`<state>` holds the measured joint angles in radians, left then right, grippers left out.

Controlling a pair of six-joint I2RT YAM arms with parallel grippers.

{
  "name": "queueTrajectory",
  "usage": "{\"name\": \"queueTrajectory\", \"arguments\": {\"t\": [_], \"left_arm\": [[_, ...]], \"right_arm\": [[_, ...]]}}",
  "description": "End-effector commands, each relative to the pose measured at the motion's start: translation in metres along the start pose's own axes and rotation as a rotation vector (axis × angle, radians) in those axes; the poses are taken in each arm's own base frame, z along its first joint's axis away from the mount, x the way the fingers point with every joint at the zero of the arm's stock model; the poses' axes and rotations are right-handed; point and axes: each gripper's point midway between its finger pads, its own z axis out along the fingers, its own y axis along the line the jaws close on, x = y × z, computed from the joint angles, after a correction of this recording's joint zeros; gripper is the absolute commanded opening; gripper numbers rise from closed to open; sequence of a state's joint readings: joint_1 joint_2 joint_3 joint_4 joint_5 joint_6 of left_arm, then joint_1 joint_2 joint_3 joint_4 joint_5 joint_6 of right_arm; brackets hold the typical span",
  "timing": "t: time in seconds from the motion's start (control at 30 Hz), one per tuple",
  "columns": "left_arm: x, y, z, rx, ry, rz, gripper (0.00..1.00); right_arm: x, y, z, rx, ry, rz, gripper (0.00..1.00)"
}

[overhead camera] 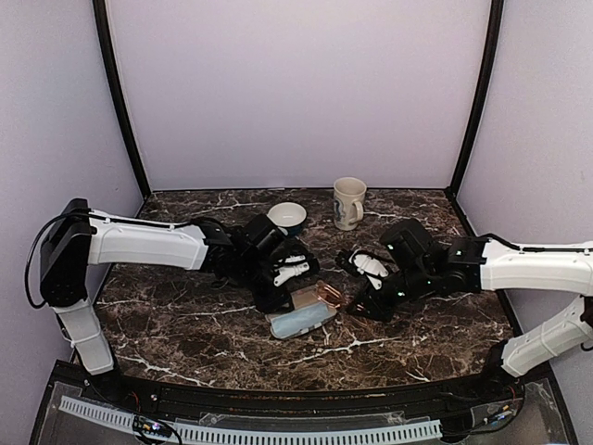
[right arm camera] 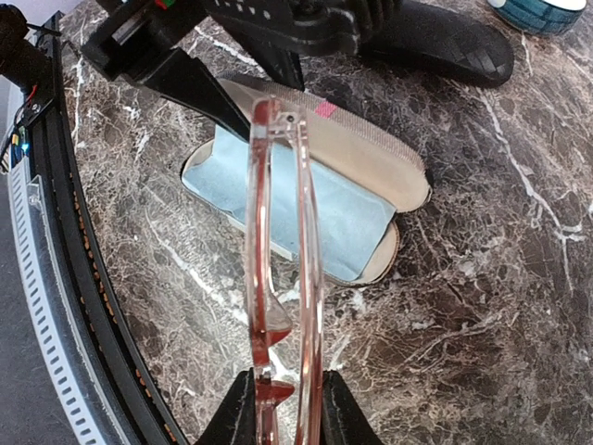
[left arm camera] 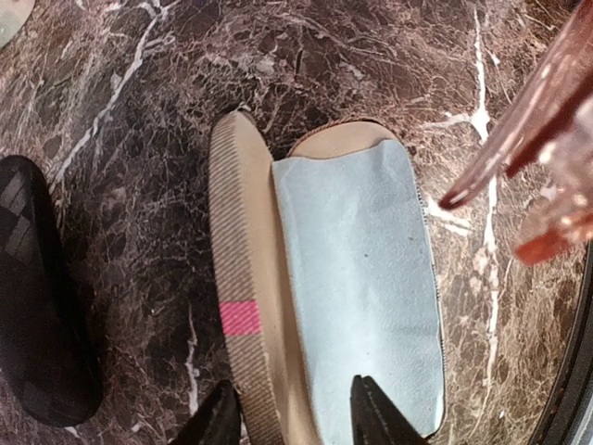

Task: Organize the sunglasses
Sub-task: Move the opened sunglasses case to the center of the board, then hold the opened sunglasses case at the center of the board.

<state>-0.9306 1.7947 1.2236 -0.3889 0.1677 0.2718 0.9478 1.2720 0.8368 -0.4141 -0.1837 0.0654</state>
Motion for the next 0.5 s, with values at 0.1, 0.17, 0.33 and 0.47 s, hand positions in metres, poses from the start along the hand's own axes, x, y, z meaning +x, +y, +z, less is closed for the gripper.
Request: {"name": "queueTrajectory", "arguments": {"t": [0.1,0.17,0.33,0.47], "left_arm": [[-0.017,-0.001,-0.032,-0.033,-0.098,0.025,0.51],[-0.016,-0.001,-0.038,-0.047,-0.107,0.022,0.54],[-0.003,0.003,-0.053,-0.102,-0.111,-0.010,0.58],[0.002,0.009,-0.066,-0.163,-0.140,-0.064,0.59]], "right_arm": [[-0.001,0.007,0.005,-0.053,0.027,-0.008,0.22],[-0.003,0.009,0.007,-0.070,0.038,-0.021,0.22],[-0.004,0.008,0.016,-0.073,0.098,-0.060,0.23],[-0.015,0.007,0.018,-0.070,0.096,-0.097,0.23]]}}
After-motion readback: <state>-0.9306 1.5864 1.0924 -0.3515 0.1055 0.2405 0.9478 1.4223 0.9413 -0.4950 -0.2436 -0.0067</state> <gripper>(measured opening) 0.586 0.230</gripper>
